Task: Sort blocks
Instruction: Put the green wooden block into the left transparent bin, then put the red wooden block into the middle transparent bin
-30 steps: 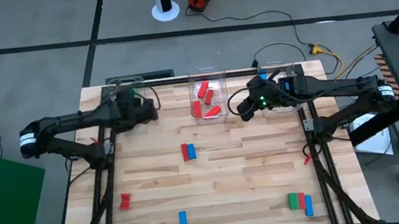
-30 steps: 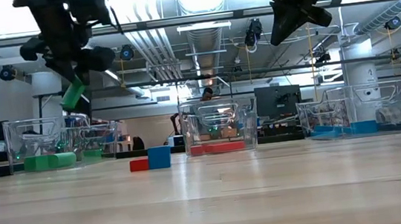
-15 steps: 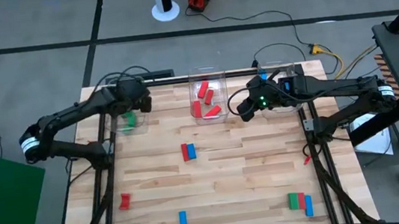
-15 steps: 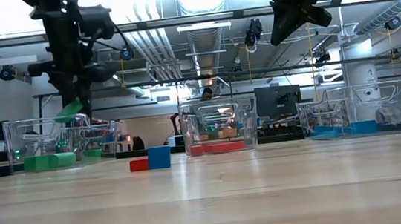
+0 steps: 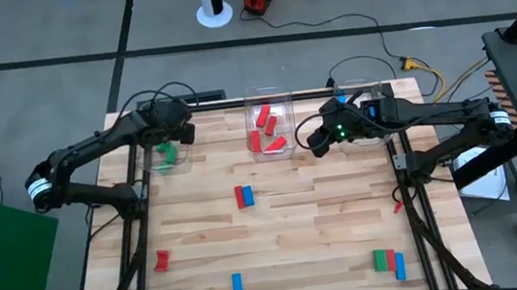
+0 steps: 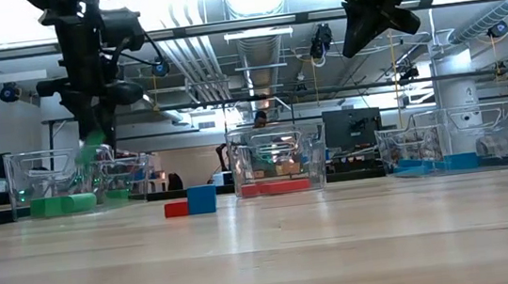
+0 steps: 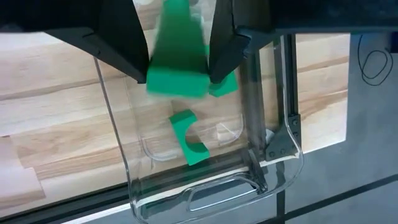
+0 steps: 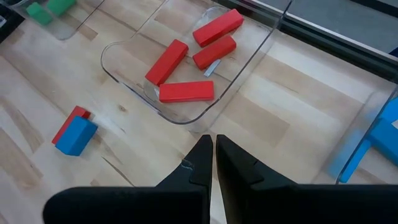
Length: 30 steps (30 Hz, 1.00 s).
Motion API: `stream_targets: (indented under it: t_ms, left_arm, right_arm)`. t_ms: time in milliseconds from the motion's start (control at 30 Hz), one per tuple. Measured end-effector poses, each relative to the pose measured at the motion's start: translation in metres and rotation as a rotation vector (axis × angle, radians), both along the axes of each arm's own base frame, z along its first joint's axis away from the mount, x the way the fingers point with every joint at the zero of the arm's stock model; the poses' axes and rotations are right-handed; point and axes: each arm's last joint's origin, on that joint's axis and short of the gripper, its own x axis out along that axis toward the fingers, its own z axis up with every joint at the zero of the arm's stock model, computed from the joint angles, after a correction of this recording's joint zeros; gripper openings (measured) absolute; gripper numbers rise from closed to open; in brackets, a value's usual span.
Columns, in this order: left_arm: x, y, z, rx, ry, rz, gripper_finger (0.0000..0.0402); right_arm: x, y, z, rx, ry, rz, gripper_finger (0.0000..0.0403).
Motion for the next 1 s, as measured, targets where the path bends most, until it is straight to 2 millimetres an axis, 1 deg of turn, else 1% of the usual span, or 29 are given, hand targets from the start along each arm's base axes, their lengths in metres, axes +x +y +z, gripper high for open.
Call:
stream_targets:
  t_ms: [333, 500, 700, 900, 1000]
  left_arm:
    - [0.0, -0.001, 0.001, -0.004, -0.005, -0.004, 0.015]
    - [0.002, -0.009, 0.011, -0.076, -0.051, -0.061, 0.015]
    - [0.009, -0.03, 0.028, -0.185, -0.065, -0.171, 0.0151]
    - [0.013, -0.06, 0.041, -0.29, -0.051, -0.243, 0.0151]
    - [0.015, -0.076, 0.046, -0.312, -0.036, -0.269, 0.0151]
  right_arm:
    - [0.0, 0.0, 0.0, 0.002, 0.0, 0.001, 0.0012]
    - [0.0, 0.0, 0.0, 0.003, 0.0, 0.002, 0.0012]
    - [0.0, 0.0, 0.0, 0.003, 0.0, 0.001, 0.0012]
    - [0.0, 0.001, 0.0, 0.038, -0.014, -0.004, 0.0012]
    - [0.001, 0.002, 0.0, 0.066, -0.021, 0.007, 0.0012]
